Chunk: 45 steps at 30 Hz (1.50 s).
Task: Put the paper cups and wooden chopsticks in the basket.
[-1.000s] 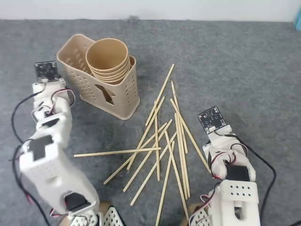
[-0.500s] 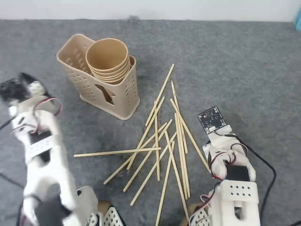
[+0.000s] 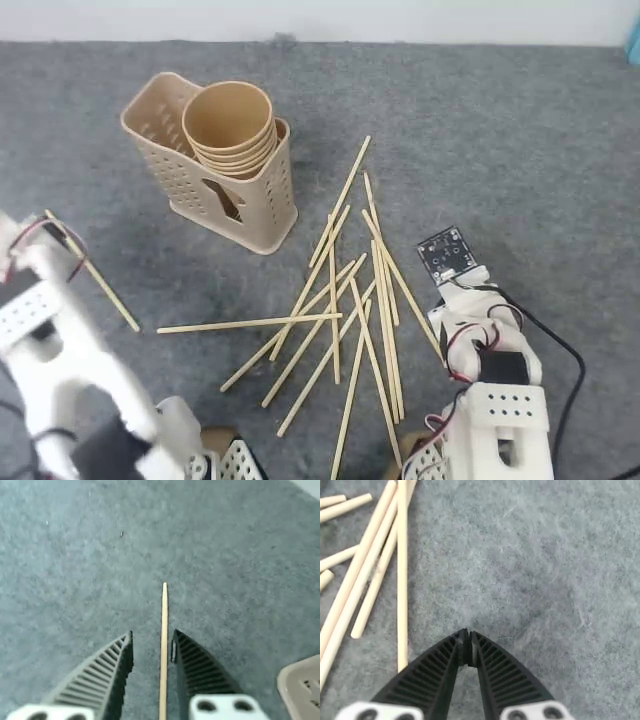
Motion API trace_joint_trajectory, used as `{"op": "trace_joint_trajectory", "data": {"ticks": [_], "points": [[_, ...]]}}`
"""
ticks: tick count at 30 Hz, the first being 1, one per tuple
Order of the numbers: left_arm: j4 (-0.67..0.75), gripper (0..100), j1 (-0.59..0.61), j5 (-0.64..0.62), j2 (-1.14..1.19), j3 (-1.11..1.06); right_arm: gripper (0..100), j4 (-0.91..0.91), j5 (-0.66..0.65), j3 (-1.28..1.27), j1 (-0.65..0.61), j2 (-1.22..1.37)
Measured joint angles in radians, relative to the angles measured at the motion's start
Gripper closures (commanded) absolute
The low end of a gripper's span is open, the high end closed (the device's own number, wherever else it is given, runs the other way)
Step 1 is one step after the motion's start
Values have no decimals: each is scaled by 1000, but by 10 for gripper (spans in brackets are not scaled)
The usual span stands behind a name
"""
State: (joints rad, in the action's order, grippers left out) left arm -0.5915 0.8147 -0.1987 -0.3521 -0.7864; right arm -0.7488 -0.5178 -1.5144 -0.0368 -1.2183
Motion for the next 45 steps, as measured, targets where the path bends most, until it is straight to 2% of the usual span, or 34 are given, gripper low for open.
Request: {"op": "trace_joint_trajectory", "data": {"ticks": [7,19,21,23,26,34,39,45], "points": [[-206,870,-3,-23,411,368,991,0,0,0,-9,0],[-566,874,-41,-28,1152,1188,991,0,0,0,-9,0],[-624,899,-41,-28,1240,1321,991,0,0,0,-9,0],[-689,989,-44,-28,1316,1444,991,0,0,0,-9,0],[-787,986,-64,-29,1424,1633,991,0,0,0,-9,0],[-1092,987,-66,-28,1616,2110,991,0,0,0,-9,0],[-1126,988,-9,-68,1623,2337,991,0,0,0,-9,0],[-1131,988,44,-66,1540,2363,991,0,0,0,-9,0]]}}
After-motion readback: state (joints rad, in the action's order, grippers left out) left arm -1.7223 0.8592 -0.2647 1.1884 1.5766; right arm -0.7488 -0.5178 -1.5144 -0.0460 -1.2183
